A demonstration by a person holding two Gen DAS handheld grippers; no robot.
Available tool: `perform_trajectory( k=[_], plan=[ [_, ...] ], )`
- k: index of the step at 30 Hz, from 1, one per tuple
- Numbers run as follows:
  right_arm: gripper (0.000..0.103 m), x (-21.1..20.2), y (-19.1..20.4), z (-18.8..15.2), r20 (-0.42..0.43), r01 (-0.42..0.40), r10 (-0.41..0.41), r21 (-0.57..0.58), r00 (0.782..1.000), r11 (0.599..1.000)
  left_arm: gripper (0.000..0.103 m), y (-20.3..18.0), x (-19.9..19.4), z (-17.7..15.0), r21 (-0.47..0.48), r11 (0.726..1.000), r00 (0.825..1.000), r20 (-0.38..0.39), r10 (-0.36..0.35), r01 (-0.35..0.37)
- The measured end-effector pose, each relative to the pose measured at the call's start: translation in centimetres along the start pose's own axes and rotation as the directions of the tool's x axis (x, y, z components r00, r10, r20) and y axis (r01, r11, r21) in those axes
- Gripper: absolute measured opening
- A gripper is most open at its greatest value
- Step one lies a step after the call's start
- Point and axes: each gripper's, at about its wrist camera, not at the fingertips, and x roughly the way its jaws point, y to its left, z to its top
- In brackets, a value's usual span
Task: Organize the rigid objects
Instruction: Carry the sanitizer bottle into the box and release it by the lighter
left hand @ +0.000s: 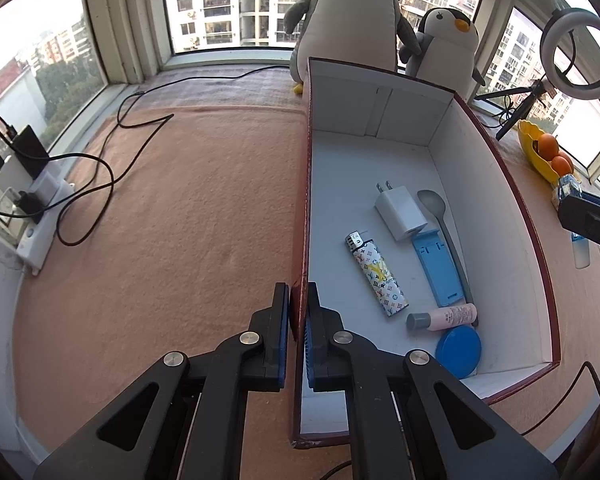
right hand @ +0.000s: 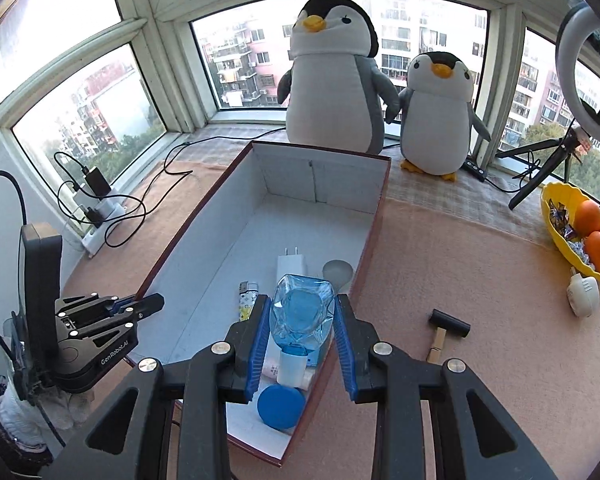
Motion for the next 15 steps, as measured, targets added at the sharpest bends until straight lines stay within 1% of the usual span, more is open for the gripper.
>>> perform_trajectory(
  k=[5, 15],
  plan=[
    [0.028, 1.2, 2.2, 0.0, -0.026, -0.007, 0.006, -0.049, 1.0, 0.999, 0.006, 0.1, 0.0, -0.1, 0.001, 1.0, 1.0, 0.003, -0.007, 0.007],
    [0.028, 2.8, 3.3, -0.1, -0.064, -0.016, 0.012, -0.06, 0.998, 0.998, 0.006, 0.2, 0.0, -0.1, 0.002, 1.0, 1.0, 0.005, -0.011, 0.011]
  ],
)
